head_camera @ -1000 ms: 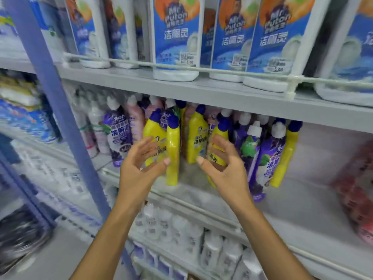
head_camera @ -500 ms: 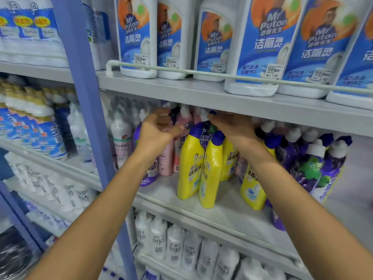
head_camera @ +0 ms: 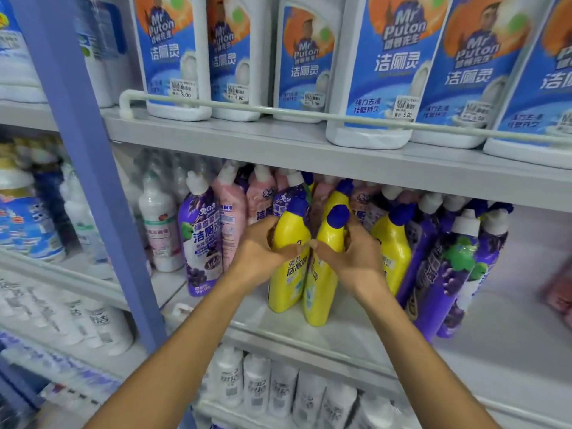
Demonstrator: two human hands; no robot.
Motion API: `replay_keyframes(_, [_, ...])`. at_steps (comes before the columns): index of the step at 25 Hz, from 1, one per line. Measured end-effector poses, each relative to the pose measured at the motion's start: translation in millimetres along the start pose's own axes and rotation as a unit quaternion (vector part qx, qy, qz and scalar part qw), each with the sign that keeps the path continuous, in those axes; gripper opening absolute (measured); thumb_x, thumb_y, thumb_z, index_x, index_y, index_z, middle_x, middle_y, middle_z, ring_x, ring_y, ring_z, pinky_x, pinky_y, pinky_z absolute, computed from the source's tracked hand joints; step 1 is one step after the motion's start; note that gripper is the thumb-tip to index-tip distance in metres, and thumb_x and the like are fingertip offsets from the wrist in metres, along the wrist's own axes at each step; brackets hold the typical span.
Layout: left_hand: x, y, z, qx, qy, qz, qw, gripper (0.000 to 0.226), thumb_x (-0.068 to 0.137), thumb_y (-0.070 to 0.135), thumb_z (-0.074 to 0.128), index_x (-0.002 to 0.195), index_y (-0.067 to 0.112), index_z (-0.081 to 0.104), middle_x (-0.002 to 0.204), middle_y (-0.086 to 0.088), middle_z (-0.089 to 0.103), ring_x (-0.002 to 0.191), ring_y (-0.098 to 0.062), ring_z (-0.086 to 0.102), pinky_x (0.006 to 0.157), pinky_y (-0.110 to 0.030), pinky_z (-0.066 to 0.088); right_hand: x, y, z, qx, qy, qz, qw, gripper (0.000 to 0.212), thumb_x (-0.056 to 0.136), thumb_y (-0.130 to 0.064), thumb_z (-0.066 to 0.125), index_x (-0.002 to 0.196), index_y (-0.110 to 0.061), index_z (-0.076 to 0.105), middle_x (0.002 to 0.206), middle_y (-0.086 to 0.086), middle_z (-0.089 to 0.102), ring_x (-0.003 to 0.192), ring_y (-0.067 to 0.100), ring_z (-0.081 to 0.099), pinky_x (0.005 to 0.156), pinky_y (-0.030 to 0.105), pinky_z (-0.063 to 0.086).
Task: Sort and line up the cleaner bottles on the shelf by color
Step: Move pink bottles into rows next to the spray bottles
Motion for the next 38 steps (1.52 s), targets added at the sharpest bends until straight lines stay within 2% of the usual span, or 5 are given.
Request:
replay_keyframes(3, [-7,13,39,-0.043,-0.040,0.003,0.998,0.043,0.069,0.034,0.091,0.104,0.018,0.071,0.096,-0.003,0.079,0.086,-0.017,0.074,0.083,-0.043,0.063,-14,12,-31,-0.013,0.021,0.004,1.000,0.045,0.080,-0.043,0.084,0.112,-0.022,0.061,0.095,-0.008,0.068,0.090,0.021,0.063,0.076,0.028,0.051])
replay_keyframes(16, [-54,58,173,-0.112,-0.145,0.020,0.983,0.042,0.066,0.035,0.087,0.105,0.025,0.074,0.096,0.005,0.080,0.093,-0.018,0.077,0.087,-0.050,0.063,-99,41,-168,-0.057,0.152,0.003,0.987,0.053,0.079,-0.039,0.087,0.126,-0.028,0.065,0.104,-0.013,0.076,0.095,0.008,0.070,0.083,0.035,0.058])
replay_keyframes(25, [-58,74,252,-0.102,-0.128,0.036,0.986,0.037,0.081,0.022,0.088,0.112,0.026,0.070,0.094,0.012,0.076,0.085,0.003,0.071,0.078,-0.020,0.059,-90,81,-222,-0.065,0.215,0.026,0.974,0.057,0.082,-0.030,0.084,0.130,-0.045,0.059,0.097,-0.012,0.076,0.091,0.010,0.069,0.085,0.035,0.057])
replay_keyframes(31, [-48,80,289,-0.081,-0.120,0.048,0.988,0.026,0.082,0.034,0.082,0.102,0.027,0.067,0.090,0.006,0.076,0.085,-0.013,0.072,0.080,-0.044,0.061,-76,111,-242,-0.060,0.245,0.006,0.968,0.054,0.087,-0.025,0.082,0.136,-0.028,0.060,0.100,-0.008,0.075,0.093,0.007,0.068,0.081,0.023,0.054])
replay_keyframes(38, [-35,79,301,-0.061,-0.130,0.038,0.989,0.036,0.083,0.034,0.083,0.115,0.022,0.071,0.104,0.002,0.077,0.096,-0.016,0.073,0.088,-0.044,0.061,-69,129,-247,0.025,0.270,0.073,0.960,0.050,0.086,-0.028,0.083,0.132,-0.021,0.064,0.104,-0.018,0.073,0.095,-0.005,0.067,0.085,0.014,0.052])
Point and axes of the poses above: each hand's wrist, its own x-axis towards the middle knuckle, its own z-axis out of the palm, y = z × x, the point moved 6 cm from there along x, towards the middle knuckle
